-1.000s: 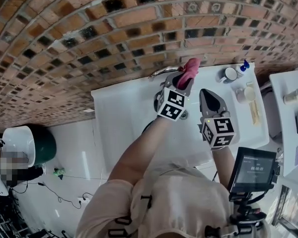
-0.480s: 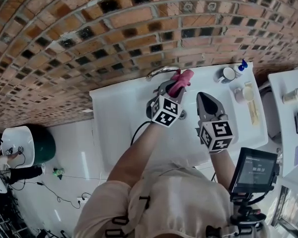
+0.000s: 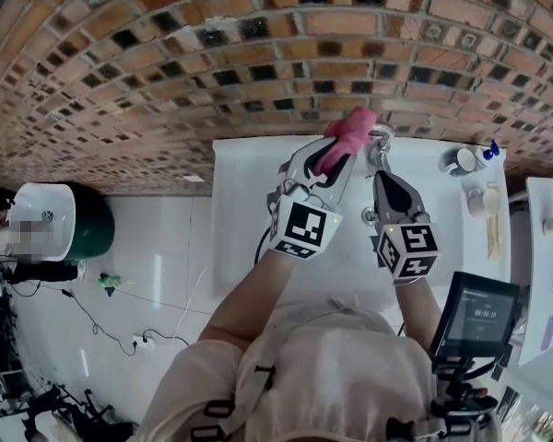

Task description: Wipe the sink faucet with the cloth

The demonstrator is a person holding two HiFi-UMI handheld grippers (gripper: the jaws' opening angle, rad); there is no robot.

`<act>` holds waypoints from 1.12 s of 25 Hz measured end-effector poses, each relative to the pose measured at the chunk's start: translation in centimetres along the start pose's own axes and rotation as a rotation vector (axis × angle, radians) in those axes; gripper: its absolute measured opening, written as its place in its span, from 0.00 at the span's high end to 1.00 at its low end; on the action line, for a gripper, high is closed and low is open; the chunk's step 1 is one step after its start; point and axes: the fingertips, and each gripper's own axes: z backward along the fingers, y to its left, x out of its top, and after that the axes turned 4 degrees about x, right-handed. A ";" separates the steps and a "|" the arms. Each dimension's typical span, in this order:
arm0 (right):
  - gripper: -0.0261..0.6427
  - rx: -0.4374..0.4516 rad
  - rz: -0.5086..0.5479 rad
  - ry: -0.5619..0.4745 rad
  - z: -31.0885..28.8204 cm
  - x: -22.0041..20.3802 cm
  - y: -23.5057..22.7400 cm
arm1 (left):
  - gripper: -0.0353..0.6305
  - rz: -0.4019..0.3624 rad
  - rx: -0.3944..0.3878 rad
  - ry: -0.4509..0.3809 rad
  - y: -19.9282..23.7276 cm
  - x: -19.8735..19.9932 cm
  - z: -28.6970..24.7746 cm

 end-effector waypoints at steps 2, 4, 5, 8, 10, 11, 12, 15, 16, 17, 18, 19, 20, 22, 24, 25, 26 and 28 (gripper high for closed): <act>0.99 0.044 0.017 0.013 -1.1 -0.1 2.6 | 0.79 0.008 0.046 -0.014 2.0 0.3 2.5; 0.99 0.082 0.034 0.030 -2.0 -0.3 5.0 | 0.79 0.021 0.091 -0.010 4.0 -0.2 5.2; 0.99 0.097 0.040 0.037 -2.4 -0.4 6.2 | 0.79 0.027 0.110 -0.001 4.9 -0.8 6.6; 0.99 0.127 0.053 0.049 -3.3 -0.6 9.1 | 0.79 0.045 0.158 0.052 7.2 -3.5 10.5; 0.99 0.146 0.066 0.051 -3.9 -0.6 11.0 | 0.79 0.076 0.195 0.103 8.5 -6.1 13.1; 0.99 0.156 0.074 0.051 -4.2 -0.5 11.9 | 0.79 0.098 0.215 0.130 9.1 -7.6 14.4; 0.99 0.165 0.080 0.052 -4.5 -0.5 12.8 | 0.79 0.120 0.232 0.158 9.5 -9.2 15.6; 0.99 0.175 0.086 0.050 -4.9 -0.6 14.5 | 0.79 0.233 0.261 0.211 9.7 -14.6 18.8; 0.99 0.174 0.086 0.049 -4.9 -0.6 14.8 | 0.79 0.282 0.266 0.229 9.6 -16.5 19.6; 0.99 0.170 0.087 0.048 -4.9 -0.6 15.0 | 0.79 0.320 0.272 0.253 9.4 -18.3 20.2; 0.99 0.166 0.088 0.050 -4.8 -0.7 15.2 | 0.79 0.341 0.276 0.277 9.3 -19.9 20.7; 0.99 0.161 0.089 0.053 -4.8 -0.8 15.3 | 0.79 0.346 0.279 0.296 9.2 -21.2 21.1; 0.99 0.156 0.091 0.057 -4.8 -1.0 15.3 | 0.79 0.340 0.280 0.310 9.1 -22.4 21.3; 0.99 0.145 0.092 0.065 -4.8 -1.4 15.4 | 0.79 0.318 0.272 0.336 8.9 -24.3 21.3; 0.99 0.134 0.090 0.074 -4.6 -1.9 15.5 | 0.79 0.310 0.251 0.380 8.3 -26.0 21.2; 0.99 0.127 0.088 0.078 -4.5 -2.1 15.4 | 0.79 0.320 0.237 0.411 7.8 -27.2 21.1; 0.99 0.121 0.086 0.082 -4.3 -2.3 15.4 | 0.79 0.336 0.224 0.446 7.2 -28.4 21.1; 0.98 0.112 0.086 0.086 -4.1 -2.4 15.3 | 0.79 0.360 0.201 0.510 6.1 -30.8 21.0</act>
